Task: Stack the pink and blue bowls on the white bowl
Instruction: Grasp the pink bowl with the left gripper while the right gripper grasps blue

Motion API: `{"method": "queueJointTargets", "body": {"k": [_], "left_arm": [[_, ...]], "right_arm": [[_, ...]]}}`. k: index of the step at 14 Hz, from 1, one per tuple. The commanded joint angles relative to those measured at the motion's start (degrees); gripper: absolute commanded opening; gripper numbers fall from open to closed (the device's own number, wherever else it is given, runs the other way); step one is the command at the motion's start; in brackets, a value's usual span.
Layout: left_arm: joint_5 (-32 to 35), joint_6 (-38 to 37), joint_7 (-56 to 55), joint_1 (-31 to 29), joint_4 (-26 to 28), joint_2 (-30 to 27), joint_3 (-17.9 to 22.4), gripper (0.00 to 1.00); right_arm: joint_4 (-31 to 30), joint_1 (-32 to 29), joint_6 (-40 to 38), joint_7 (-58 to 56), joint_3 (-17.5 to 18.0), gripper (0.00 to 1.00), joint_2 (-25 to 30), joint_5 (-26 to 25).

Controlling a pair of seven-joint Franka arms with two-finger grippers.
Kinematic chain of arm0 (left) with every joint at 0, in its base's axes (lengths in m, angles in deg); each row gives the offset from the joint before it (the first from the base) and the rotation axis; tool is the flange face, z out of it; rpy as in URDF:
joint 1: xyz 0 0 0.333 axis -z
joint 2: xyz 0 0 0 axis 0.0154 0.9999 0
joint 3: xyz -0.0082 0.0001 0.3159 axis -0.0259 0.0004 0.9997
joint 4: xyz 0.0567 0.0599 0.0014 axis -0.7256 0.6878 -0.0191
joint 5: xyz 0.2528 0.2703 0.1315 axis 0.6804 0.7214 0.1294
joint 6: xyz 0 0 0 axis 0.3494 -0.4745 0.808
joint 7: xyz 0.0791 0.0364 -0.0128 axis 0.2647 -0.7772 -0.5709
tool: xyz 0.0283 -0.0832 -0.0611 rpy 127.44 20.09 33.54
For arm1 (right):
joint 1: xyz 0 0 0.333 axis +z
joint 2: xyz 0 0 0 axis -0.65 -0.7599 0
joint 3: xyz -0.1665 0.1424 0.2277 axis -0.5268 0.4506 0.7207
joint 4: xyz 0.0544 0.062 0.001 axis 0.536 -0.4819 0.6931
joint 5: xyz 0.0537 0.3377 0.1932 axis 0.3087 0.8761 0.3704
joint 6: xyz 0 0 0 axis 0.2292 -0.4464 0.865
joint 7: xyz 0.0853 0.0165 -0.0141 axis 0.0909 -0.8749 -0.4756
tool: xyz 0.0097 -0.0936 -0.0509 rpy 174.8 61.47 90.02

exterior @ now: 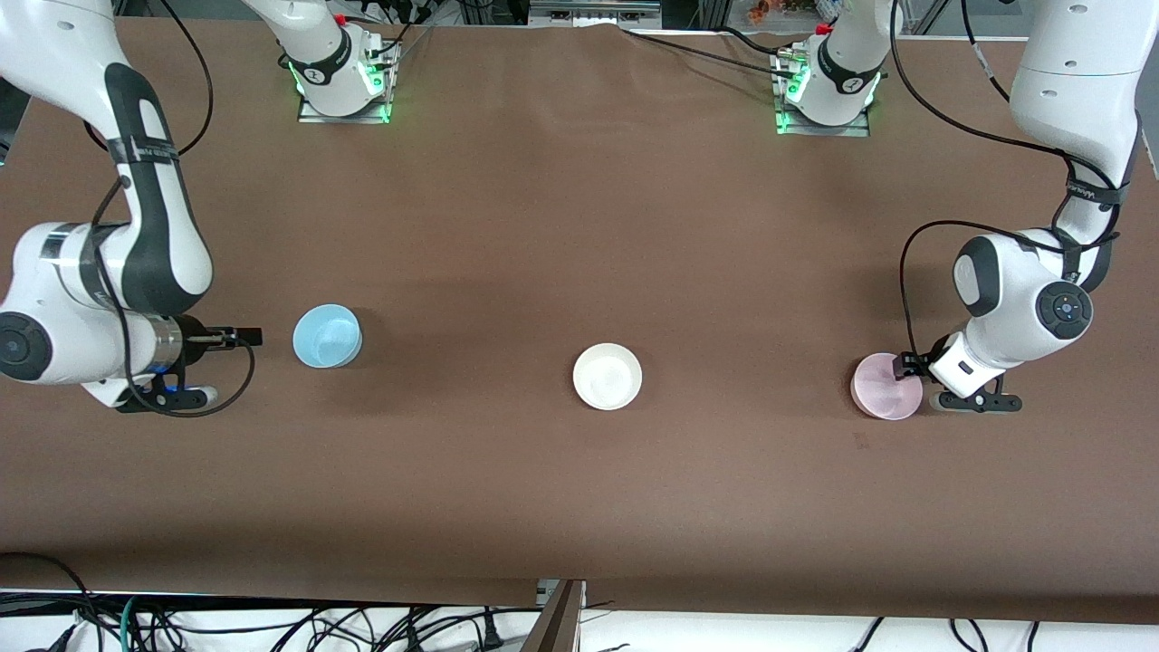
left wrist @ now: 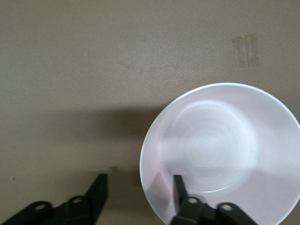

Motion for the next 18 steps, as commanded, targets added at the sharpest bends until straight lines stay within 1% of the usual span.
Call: {"method": "queueJointTargets", "body": {"k": [1,5,7,10,11,12,13,15,18], "left_arm": [[-0.5,0.0,0.8,-0.2,1.5,-1.7,-0.5,0.44],[-0.5,-0.2,0.4,0.1,1.5,-2.3,-0.6,0.44],[-0.5,-1.0,0.3,0.1,1.4,-2.7,-0.6,0.45],[-0.5,-1.4,0.3,0.1,1.4,-3.1,-0.6,0.45],[-0.5,-1.5,0.3,0.1,1.5,-3.1,-0.6,0.44],[-0.5,-1.5,0.4,0.1,1.5,-3.1,-0.6,0.43],[-0.5,-1.5,0.4,0.1,1.5,-3.1,-0.6,0.4],[-0.5,-1.5,0.5,0.1,1.5,-3.1,-0.6,0.36],[-0.5,-1.5,0.7,0.1,1.6,-3.0,-0.6,0.23]], "right_arm": [[-2.8,-0.7,2.7,-0.7,0.3,1.0,0.9,3.6],[-4.2,-1.1,7.7,-1.2,0.3,1.0,-1.9,7.9],[-6.3,-1.2,11.5,-2.7,0.3,1.0,-2.2,8.0],[-8.4,-1.1,13.6,-2.7,0.4,1.0,-2.2,8.1],[-9.2,-1.2,14.5,-2.7,0.4,1.0,-2.2,8.9],[-9.8,-1.1,14.7,-2.8,0.3,1.0,-2.2,11.2],[-10.0,-1.1,14.8,-3.4,0.3,1.0,-2.2,12.4],[-10.1,-1.1,14.8,-3.6,0.3,1.0,-2.4,12.5],[-11.6,-1.2,16.3,-5.6,0.3,1.0,-2.5,12.5]]}}
